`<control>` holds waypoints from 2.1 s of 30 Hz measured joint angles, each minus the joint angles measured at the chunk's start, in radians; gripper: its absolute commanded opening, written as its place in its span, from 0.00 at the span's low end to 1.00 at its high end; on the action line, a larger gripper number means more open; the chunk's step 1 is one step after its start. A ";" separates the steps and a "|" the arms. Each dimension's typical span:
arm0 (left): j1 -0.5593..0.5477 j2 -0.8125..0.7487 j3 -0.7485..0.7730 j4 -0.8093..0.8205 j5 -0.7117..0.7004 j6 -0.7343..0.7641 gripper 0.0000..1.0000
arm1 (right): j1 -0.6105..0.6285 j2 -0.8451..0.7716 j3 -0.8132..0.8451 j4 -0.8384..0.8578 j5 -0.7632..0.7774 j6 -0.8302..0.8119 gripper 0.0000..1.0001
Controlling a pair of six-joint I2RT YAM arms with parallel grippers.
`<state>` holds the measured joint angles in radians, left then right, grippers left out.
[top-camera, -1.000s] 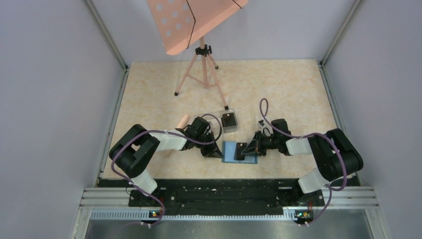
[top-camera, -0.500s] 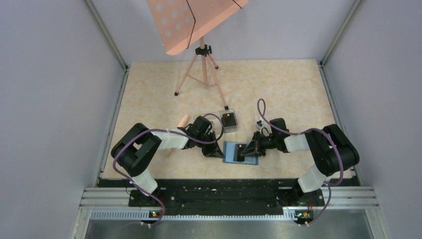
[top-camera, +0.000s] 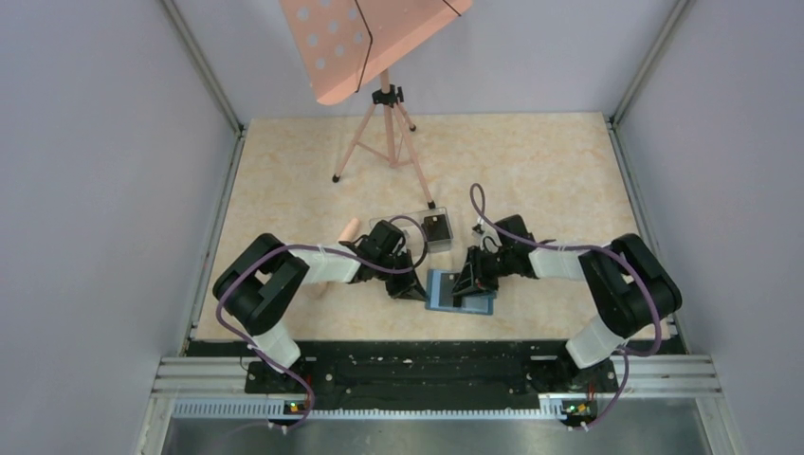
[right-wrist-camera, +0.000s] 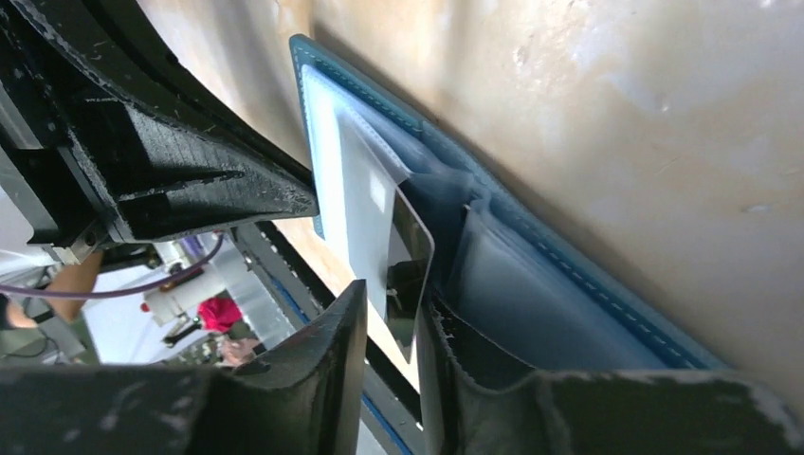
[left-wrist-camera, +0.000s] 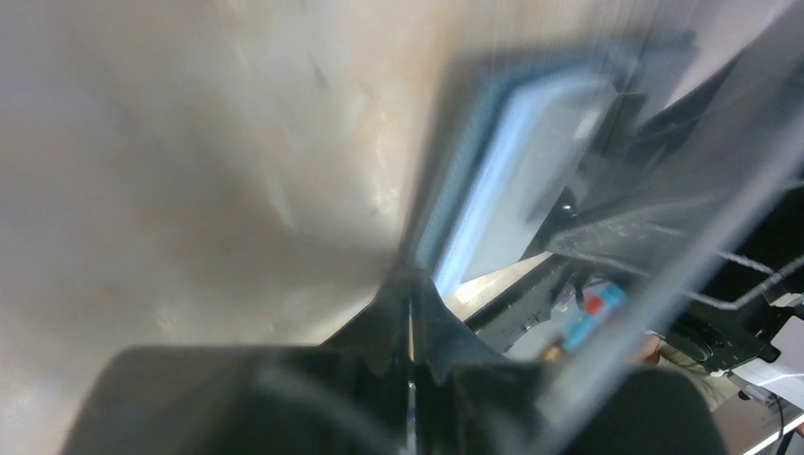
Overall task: Put the credit cards into the card holder
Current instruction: Insert the credit card into the card holder, then move the storage box to the center of the board.
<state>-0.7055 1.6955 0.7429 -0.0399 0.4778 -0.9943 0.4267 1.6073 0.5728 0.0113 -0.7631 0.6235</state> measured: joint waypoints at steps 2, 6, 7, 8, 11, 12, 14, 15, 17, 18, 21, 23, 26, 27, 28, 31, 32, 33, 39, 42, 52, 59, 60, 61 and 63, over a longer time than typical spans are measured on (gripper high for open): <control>-0.003 0.002 0.001 0.003 0.000 0.000 0.00 | 0.012 -0.020 0.021 -0.062 0.034 -0.024 0.41; -0.007 0.010 0.009 0.006 0.000 0.000 0.00 | 0.027 -0.060 0.071 -0.164 0.095 -0.074 0.58; -0.009 0.011 0.011 0.009 0.000 0.000 0.00 | 0.029 -0.066 0.084 -0.187 0.108 -0.086 0.60; -0.010 0.013 0.011 0.011 0.000 0.000 0.00 | 0.032 -0.070 0.092 -0.203 0.119 -0.096 0.62; -0.011 0.015 0.014 0.013 0.000 0.000 0.00 | 0.040 -0.075 0.111 -0.238 0.139 -0.113 0.64; -0.012 0.016 0.014 0.013 0.000 0.000 0.00 | 0.043 -0.076 0.115 -0.245 0.144 -0.117 0.64; -0.012 0.016 0.014 0.013 0.000 0.000 0.00 | 0.047 -0.077 0.117 -0.247 0.150 -0.124 0.64; -0.012 0.016 0.015 0.013 0.000 0.000 0.00 | 0.048 -0.077 0.117 -0.247 0.150 -0.125 0.63; -0.013 0.018 0.016 0.011 0.001 0.000 0.00 | 0.049 -0.076 0.117 -0.245 0.149 -0.126 0.60; -0.013 0.020 0.020 0.009 0.002 0.001 0.00 | 0.049 -0.075 0.117 -0.244 0.149 -0.126 0.58; -0.016 0.027 0.032 -0.004 0.002 0.004 0.00 | 0.054 -0.066 0.117 -0.233 0.148 -0.130 0.44; -0.019 0.032 0.043 -0.013 0.003 0.007 0.00 | 0.067 -0.043 0.123 -0.225 0.142 -0.134 0.38; -0.021 0.037 0.055 -0.036 0.004 0.014 0.00 | 0.089 -0.006 0.149 -0.224 0.140 -0.133 0.27; -0.022 0.037 0.058 -0.045 0.004 0.017 0.00 | 0.093 0.000 0.151 -0.220 0.144 -0.133 0.23; -0.022 0.037 0.062 -0.055 0.003 0.019 0.00 | 0.095 0.002 0.153 -0.220 0.151 -0.131 0.21; -0.023 0.037 0.071 -0.080 0.000 0.024 0.00 | 0.100 0.003 0.153 -0.220 0.169 -0.126 0.20; -0.023 0.037 0.075 -0.090 -0.003 0.025 0.00 | 0.102 0.003 0.153 -0.220 0.174 -0.126 0.21; -0.024 0.037 0.079 -0.100 -0.007 0.027 0.03 | 0.103 0.003 0.153 -0.222 0.179 -0.126 0.25; -0.043 0.032 0.144 -0.212 -0.074 0.072 0.43 | 0.130 -0.016 0.181 -0.263 0.205 -0.135 0.57; -0.050 0.018 0.192 -0.302 -0.148 0.115 0.47 | 0.140 -0.040 0.197 -0.302 0.228 -0.150 0.68; -0.016 -0.041 0.256 -0.372 -0.198 0.193 0.51 | 0.045 -0.051 0.334 -0.396 0.246 -0.206 0.70; 0.077 -0.106 0.256 -0.223 -0.111 0.171 0.47 | -0.044 0.127 0.568 -0.422 0.251 -0.263 0.66; 0.092 -0.105 0.256 -0.214 -0.103 0.168 0.46 | -0.046 0.154 0.595 -0.423 0.258 -0.267 0.63; 0.108 -0.105 0.256 -0.208 -0.095 0.163 0.45 | -0.045 0.181 0.619 -0.425 0.266 -0.273 0.61; 0.134 -0.105 0.256 -0.208 -0.090 0.156 0.45 | -0.045 0.225 0.663 -0.439 0.273 -0.282 0.52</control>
<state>-0.5713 1.5902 0.9989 -0.2474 0.3882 -0.8383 0.3813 1.8328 1.2362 -0.4282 -0.4900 0.3420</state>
